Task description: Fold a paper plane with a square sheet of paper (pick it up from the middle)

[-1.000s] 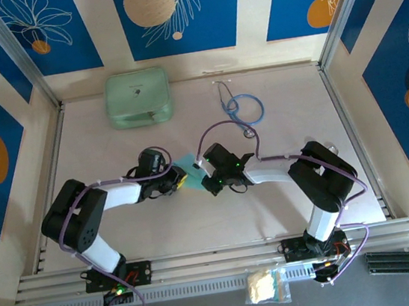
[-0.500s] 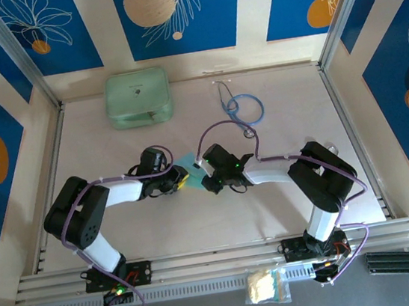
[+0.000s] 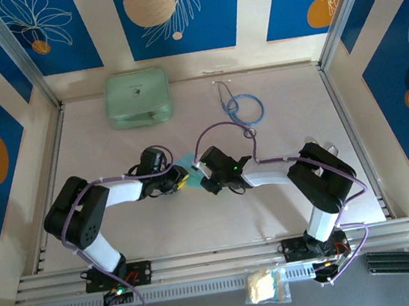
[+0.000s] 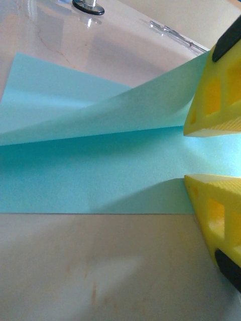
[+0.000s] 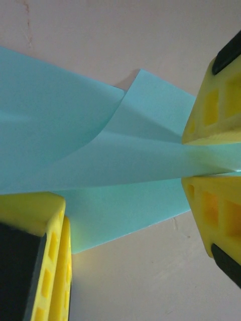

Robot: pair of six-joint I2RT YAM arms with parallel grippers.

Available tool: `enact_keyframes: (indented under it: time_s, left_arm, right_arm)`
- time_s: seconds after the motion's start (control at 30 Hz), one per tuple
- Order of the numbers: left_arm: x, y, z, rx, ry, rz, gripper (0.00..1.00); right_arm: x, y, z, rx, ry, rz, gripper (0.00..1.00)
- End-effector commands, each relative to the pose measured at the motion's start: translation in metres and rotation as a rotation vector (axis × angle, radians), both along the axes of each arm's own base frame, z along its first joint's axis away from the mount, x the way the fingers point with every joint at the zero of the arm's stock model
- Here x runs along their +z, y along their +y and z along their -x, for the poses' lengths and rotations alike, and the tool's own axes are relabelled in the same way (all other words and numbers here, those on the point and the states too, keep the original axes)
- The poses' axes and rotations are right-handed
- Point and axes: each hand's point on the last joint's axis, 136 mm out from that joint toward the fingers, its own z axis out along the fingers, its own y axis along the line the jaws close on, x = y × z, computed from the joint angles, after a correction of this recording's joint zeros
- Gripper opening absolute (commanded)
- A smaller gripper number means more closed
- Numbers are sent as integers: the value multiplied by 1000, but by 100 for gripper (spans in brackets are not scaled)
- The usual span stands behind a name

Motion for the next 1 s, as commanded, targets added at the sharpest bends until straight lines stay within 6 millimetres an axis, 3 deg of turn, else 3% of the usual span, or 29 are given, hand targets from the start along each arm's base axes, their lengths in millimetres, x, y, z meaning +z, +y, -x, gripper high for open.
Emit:
enact_keyframes:
  time_s: [0.0, 0.33, 0.97]
  left_arm:
    - [-11, 1, 14, -37, 54, -35, 27]
    - [-5, 3, 13, -43, 38, -46, 27]
    - [23, 2, 6, -88, -62, -59, 27]
  right_arm:
    - [0, 4, -4, 11, -27, 7, 20]
    - [2, 10, 2, 27, 41, -61, 5]
    - [-1, 9, 11, -15, 335, -281, 4]
